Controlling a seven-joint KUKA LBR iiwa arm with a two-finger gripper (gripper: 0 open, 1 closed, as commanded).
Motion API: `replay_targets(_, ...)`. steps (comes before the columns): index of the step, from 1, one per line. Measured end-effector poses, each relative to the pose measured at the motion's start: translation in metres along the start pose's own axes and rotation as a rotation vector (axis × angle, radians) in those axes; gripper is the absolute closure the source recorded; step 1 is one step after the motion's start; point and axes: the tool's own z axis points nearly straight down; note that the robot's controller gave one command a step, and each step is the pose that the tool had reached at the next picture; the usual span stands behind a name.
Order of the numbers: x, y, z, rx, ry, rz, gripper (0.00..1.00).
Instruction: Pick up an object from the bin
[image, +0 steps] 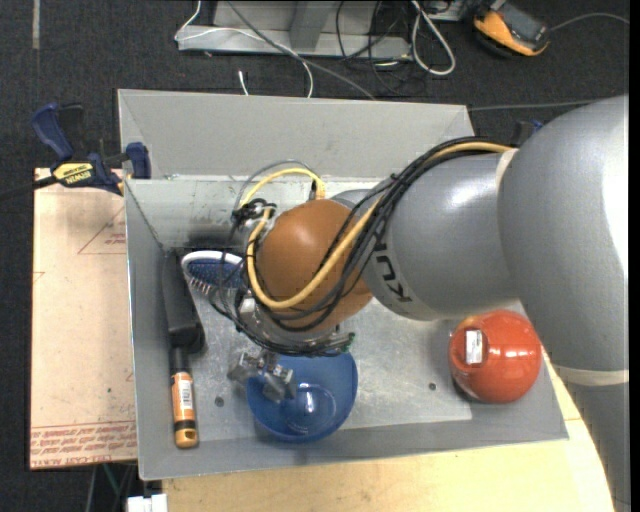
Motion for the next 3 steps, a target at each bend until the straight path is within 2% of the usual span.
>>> replay_targets(3, -0.002, 0.000, -0.024, 0.001, -0.006, 0.007, 1.00)
